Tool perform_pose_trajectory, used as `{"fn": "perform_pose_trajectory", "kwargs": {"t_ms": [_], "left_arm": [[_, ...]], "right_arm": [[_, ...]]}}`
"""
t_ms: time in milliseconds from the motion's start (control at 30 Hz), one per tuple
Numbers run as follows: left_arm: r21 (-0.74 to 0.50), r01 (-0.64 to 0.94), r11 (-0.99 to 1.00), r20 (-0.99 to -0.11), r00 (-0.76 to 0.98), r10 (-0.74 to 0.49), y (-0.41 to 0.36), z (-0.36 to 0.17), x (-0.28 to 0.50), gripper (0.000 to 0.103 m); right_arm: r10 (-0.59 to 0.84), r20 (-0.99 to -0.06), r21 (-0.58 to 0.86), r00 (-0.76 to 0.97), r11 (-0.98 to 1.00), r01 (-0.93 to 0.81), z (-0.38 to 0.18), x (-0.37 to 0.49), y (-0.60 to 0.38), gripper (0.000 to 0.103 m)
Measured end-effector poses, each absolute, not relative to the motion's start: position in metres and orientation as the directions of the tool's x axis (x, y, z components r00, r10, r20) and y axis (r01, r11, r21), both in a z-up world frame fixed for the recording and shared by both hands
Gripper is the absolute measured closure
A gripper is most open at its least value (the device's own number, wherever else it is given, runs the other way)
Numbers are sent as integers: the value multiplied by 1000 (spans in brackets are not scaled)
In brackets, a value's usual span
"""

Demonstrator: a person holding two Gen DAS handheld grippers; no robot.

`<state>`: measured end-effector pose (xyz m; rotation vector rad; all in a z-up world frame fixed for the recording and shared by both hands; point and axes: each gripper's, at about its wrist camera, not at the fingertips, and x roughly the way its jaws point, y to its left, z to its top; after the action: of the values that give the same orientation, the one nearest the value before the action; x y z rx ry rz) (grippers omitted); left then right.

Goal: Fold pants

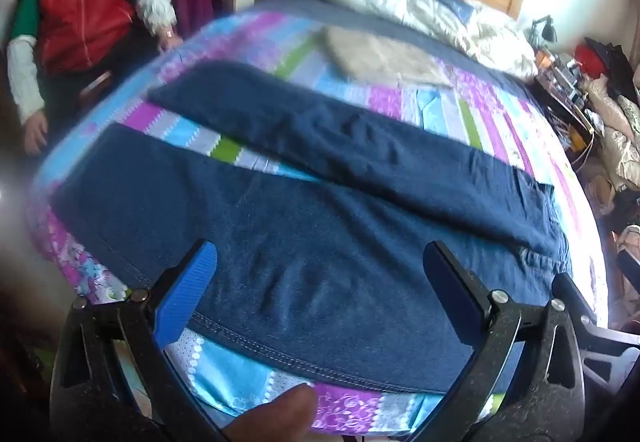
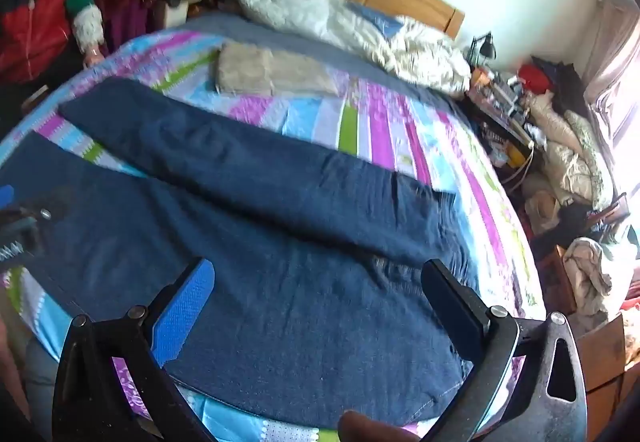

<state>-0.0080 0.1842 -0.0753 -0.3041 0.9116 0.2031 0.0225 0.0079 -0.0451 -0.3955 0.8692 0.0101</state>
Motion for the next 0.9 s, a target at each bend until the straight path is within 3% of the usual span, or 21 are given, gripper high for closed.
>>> {"fn": "perform_pose_trajectory", "kwargs": {"t_ms": [333, 900], "left_arm": [[-218, -316, 923, -895, 441, -61, 228, -128, 4, 0], [-227, -342, 912, -893, 447, -55, 258, -133, 3, 0]], "right_arm": [[-274, -805, -438, 527, 873, -215, -110, 65, 41, 0], [-265, -817, -448, 512, 850, -275, -114, 63, 72, 0]]}}
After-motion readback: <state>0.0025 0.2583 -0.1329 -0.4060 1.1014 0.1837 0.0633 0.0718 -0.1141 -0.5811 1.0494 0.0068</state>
